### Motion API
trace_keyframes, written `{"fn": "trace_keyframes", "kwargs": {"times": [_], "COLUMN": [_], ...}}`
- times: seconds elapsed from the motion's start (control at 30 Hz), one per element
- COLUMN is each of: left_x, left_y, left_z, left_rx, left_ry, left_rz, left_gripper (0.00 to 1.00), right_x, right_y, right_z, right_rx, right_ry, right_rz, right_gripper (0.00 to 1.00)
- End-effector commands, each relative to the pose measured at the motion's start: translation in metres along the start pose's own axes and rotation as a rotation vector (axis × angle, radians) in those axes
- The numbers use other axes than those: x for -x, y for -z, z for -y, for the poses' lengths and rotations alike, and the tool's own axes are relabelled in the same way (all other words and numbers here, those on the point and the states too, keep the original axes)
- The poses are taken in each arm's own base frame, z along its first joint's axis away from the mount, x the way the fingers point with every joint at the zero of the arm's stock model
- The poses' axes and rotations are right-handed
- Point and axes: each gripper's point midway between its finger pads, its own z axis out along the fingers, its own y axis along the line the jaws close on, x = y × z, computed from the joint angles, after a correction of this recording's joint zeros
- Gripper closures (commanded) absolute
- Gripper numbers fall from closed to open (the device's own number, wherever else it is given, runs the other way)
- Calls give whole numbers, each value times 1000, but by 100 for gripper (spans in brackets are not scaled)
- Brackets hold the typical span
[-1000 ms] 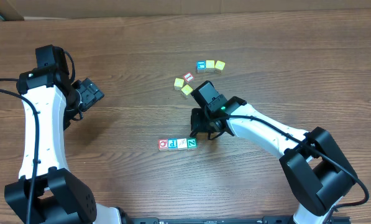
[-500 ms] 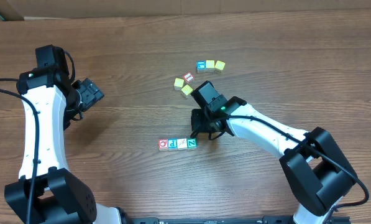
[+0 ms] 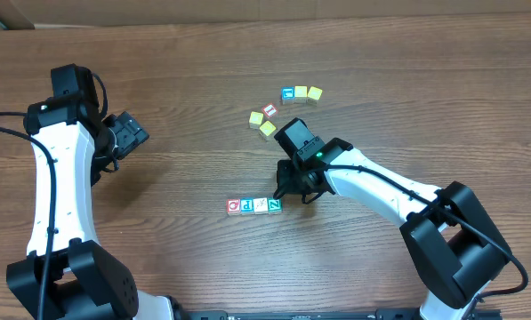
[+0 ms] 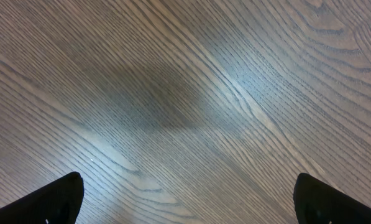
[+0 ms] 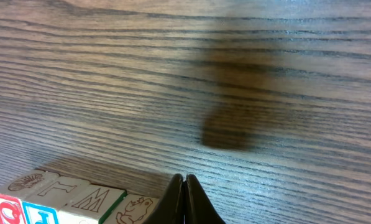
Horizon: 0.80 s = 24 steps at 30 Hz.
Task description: Flip 4 blocks
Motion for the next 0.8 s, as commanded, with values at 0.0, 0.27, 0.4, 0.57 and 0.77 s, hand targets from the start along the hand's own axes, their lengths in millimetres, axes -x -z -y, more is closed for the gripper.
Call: {"fn": "trace_keyframes", "kwargs": {"times": [0.0, 0.27, 0.4, 0.57, 0.77], "left_x": [1, 1, 1, 1, 1], "left_y": [1, 1, 1, 1, 1], "left_z": [1, 1, 1, 1, 1], "left_rx": [-3, -3, -4, -3, -3], "left_ry": [-16, -16, -16, -16, -16], "left_rz": [3, 3, 3, 3, 3], "left_gripper": [0, 0, 0, 0, 0], "right_x": [-1, -2, -2, -2, -2], "right_y": [2, 1, 1, 1, 1], "right_z": [0, 1, 1, 1, 1], "right_rx": [-10, -13, -13, -13, -13], "right_ry": [14, 38, 38, 38, 38], "right_rz": [7, 2, 2, 3, 3], "right_gripper": [96, 96, 96, 94, 92]}}
